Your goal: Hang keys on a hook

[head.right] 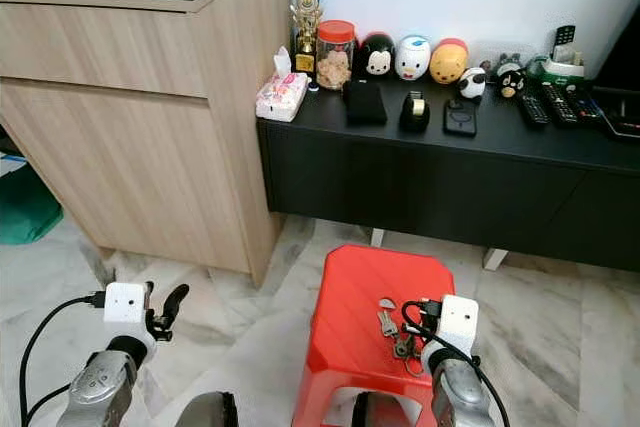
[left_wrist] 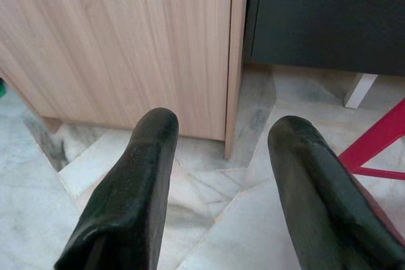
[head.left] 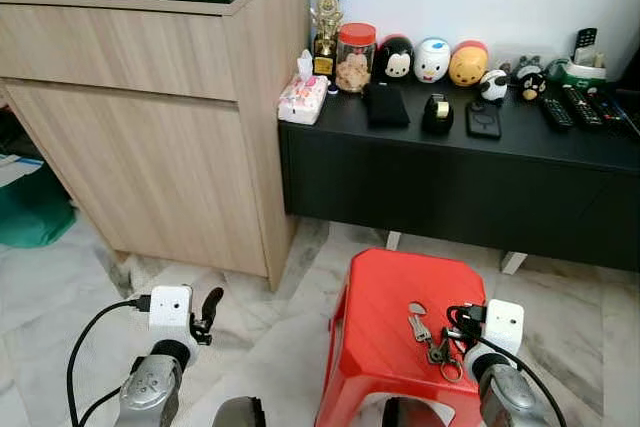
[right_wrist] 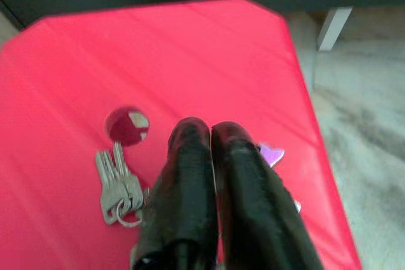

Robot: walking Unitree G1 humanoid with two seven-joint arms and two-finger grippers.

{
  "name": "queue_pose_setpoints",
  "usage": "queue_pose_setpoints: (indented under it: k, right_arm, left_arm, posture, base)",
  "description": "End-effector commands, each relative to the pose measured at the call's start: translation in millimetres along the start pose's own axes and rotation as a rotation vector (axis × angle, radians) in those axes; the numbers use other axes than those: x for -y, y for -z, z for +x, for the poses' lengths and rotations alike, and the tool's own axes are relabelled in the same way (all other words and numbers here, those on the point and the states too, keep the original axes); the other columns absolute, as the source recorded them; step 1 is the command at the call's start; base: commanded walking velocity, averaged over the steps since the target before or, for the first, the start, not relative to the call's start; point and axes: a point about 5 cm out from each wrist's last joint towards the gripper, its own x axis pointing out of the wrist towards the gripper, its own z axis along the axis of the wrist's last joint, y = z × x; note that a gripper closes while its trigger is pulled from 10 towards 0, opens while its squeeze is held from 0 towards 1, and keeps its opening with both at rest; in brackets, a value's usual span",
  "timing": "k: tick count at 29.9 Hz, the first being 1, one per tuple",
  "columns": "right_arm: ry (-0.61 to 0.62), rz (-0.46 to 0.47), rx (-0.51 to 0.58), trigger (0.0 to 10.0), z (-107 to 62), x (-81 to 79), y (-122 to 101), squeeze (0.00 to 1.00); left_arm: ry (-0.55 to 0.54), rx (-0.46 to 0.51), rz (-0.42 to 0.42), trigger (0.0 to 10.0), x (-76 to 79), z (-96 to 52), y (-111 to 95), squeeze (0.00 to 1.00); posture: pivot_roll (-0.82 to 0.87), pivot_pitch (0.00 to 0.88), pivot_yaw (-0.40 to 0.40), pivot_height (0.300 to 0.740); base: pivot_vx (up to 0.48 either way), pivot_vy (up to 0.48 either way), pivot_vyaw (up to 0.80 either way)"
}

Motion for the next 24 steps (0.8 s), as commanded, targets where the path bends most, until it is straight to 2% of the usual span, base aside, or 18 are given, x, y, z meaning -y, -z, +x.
queue_pose_setpoints:
  k: [1,5,11,21,24]
  right_arm:
    - [0.021,0.025,-0.025,10.0,1.7,3.1,-0.7,1.00]
    - [0.021,-0.006,-0.117,10.0,3.7,0.8,5.4,1.00]
    - [-0.042,-0.037,-0.160,10.0,5.3,-7.2,7.6,1.00]
    - [-0.049,-0.057,-0.144,10.0,14.2,-10.9,-12.1,1.00]
    - [-0.045,-0.065,-0.150,10.0,14.9,-8.8,-14.1,1.00]
  left_arm:
    - [-0.004,0.001,0.006,10.0,-0.6,-0.9,1.4,0.00]
    - [-0.005,-0.004,0.007,10.0,-1.9,-5.1,5.9,0.00]
    - [-0.002,-0.004,0.008,10.0,-0.7,-7.6,8.4,0.00]
    - [-0.006,-0.001,-0.010,10.0,6.4,-11.0,12.0,0.00]
    - [-0.007,-0.008,-0.019,10.0,9.9,-17.3,17.5,0.00]
  posture:
    - [0.03,0.000,-0.047,0.611]
    - [0.03,0.000,-0.046,0.611]
    - [0.03,0.000,-0.052,0.611]
    - [0.02,0.000,-0.081,0.611]
    - [0.00,0.000,-0.092,0.611]
  base:
    - [0.000,0.000,0.00]
    - [0.000,0.000,0.00]
    - [0.000,0.000,0.00]
    - [0.000,0.000,0.00]
    - [0.000,0.000,0.00]
